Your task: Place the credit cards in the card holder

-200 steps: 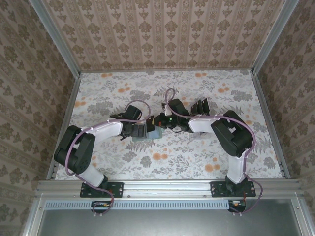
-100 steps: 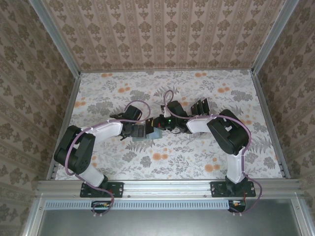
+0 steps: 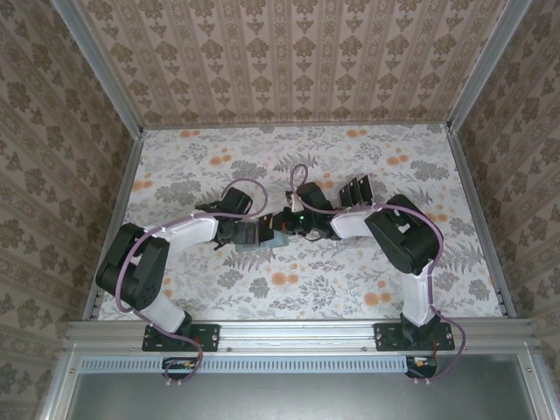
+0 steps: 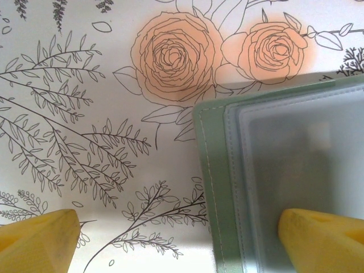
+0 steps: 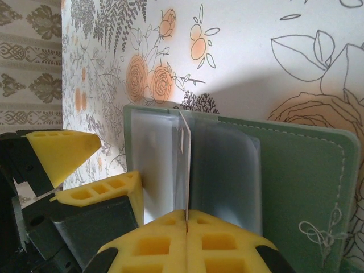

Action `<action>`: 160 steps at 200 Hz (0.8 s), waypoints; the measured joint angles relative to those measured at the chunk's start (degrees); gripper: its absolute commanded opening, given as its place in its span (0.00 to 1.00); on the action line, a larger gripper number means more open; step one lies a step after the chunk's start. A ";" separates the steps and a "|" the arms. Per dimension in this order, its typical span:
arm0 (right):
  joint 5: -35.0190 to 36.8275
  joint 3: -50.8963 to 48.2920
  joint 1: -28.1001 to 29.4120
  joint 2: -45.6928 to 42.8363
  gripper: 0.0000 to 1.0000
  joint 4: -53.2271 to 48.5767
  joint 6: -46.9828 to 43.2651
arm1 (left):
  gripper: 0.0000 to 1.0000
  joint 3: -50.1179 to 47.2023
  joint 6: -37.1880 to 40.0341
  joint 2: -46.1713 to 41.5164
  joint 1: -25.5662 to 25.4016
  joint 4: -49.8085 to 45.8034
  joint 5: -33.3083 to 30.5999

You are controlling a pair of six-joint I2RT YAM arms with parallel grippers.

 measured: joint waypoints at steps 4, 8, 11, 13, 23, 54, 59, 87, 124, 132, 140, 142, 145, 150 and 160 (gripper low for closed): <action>-0.02 -0.09 0.04 0.00 0.00 0.15 0.00 | 1.00 0.00 0.00 0.00 0.00 0.00 0.00; -0.02 -0.15 0.09 0.00 0.00 0.22 0.00 | 1.00 0.00 -0.02 0.00 0.00 0.00 0.00; -0.04 -0.17 0.11 0.00 0.00 0.24 0.00 | 1.00 0.00 0.00 0.00 0.00 0.00 0.00; -0.04 -0.20 0.11 0.00 0.00 0.26 0.00 | 1.00 0.00 0.00 0.00 0.00 0.00 0.00; -0.07 -0.31 0.26 0.00 0.00 0.52 0.00 | 1.00 0.00 -0.02 0.00 0.00 0.00 0.00; -0.24 -0.79 0.61 0.04 0.00 1.07 0.02 | 1.00 0.00 0.00 0.00 0.00 0.00 0.00; -0.28 -0.87 0.66 0.11 0.00 1.20 0.02 | 1.00 0.00 0.00 0.00 0.00 0.00 0.00; -0.85 -0.96 0.70 0.61 0.00 1.79 0.20 | 1.00 0.00 0.00 0.00 0.00 0.00 0.00; -1.29 -0.96 0.70 1.09 0.00 2.25 0.44 | 1.00 0.00 0.00 0.00 0.00 0.00 0.00; -1.31 -0.96 0.70 1.22 0.00 2.27 0.48 | 1.00 0.00 0.00 0.00 0.00 0.00 0.00; -1.31 -0.96 0.70 1.38 0.00 2.34 0.61 | 1.00 0.00 -0.02 0.00 0.00 0.00 0.00; -1.31 -0.96 0.70 1.40 0.00 2.34 0.63 | 1.00 0.00 0.00 0.00 0.00 0.00 0.00; -1.31 -0.96 0.70 1.42 0.00 2.34 0.66 | 1.00 0.00 0.00 0.00 0.00 0.00 0.00; -1.31 -0.96 0.70 1.49 0.00 2.34 0.72 | 1.00 0.00 0.00 0.00 0.00 0.00 0.00; -1.31 -0.96 0.70 1.53 0.00 2.34 1.05 | 1.00 0.00 -0.02 0.00 0.00 0.00 0.00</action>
